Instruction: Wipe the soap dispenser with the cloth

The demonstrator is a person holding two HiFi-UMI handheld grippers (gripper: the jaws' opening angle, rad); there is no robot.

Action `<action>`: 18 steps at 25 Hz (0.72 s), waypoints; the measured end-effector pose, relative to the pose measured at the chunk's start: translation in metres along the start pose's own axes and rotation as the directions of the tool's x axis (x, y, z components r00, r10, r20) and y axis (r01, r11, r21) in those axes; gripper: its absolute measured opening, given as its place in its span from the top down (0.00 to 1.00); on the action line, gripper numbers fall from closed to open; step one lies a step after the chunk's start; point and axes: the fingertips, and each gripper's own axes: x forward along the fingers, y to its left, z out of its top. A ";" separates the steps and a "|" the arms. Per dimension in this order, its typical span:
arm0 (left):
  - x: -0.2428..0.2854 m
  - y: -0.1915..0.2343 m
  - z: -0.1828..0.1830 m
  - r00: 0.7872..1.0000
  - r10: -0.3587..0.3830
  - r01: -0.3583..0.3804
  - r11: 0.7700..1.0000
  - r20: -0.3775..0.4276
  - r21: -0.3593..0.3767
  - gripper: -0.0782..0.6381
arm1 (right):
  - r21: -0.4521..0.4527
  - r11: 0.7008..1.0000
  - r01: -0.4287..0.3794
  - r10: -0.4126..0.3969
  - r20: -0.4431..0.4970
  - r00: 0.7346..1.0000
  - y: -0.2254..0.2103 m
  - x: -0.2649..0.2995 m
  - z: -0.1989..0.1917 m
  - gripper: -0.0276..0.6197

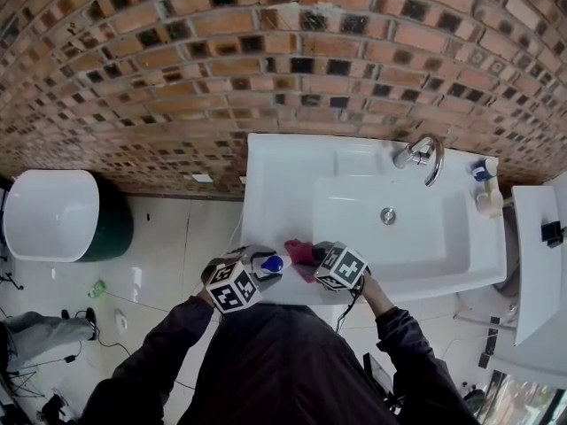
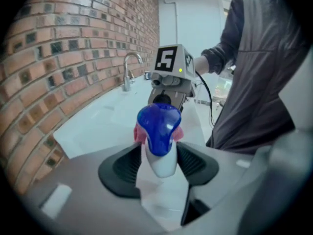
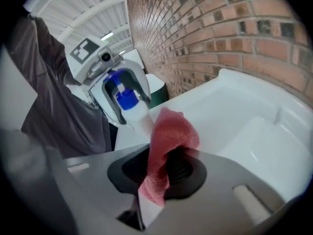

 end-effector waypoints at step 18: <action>-0.036 0.020 -0.008 0.973 0.195 -0.110 0.861 0.123 -0.497 0.87 | 0.119 0.984 -0.134 0.106 0.215 0.971 0.022 -0.027 0.042 0.85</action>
